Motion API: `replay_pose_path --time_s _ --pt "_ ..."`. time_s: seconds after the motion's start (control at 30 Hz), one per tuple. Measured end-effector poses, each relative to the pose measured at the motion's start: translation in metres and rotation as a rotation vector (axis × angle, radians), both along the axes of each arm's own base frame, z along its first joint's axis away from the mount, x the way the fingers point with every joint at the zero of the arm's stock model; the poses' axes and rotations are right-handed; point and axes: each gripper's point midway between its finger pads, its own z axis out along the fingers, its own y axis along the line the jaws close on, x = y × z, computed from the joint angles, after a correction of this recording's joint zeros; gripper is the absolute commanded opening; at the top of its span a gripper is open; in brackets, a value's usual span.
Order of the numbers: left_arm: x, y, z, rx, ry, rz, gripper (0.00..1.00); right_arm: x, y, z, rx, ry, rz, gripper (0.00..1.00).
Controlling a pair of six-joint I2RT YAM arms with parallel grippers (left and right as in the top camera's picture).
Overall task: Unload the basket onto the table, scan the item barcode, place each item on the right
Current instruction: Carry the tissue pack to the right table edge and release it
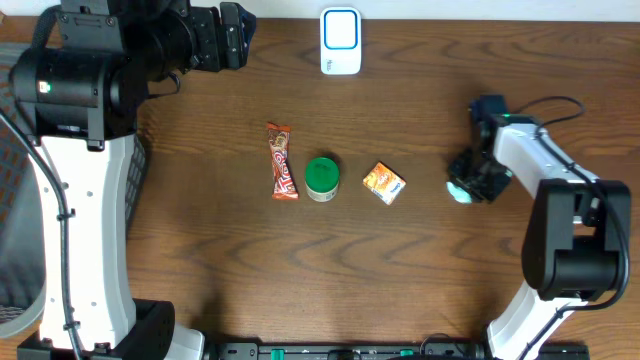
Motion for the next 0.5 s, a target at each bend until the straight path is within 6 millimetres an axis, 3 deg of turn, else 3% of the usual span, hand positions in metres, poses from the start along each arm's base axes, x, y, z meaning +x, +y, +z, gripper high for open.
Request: replay_pose_path --time_s 0.17,0.33,0.5 --pt "0.0 0.0 0.0 0.0 0.001 0.0 0.85 -0.013 -0.034 0.021 -0.001 0.028 -0.091 0.15" --pt "0.0 0.0 0.0 0.0 0.002 0.0 0.85 -0.005 -0.077 0.073 -0.038 -0.124 -0.144 0.13" --pt "0.0 0.0 -0.001 0.0 0.002 0.0 0.85 -0.018 -0.126 0.115 -0.113 -0.23 -0.192 0.13"
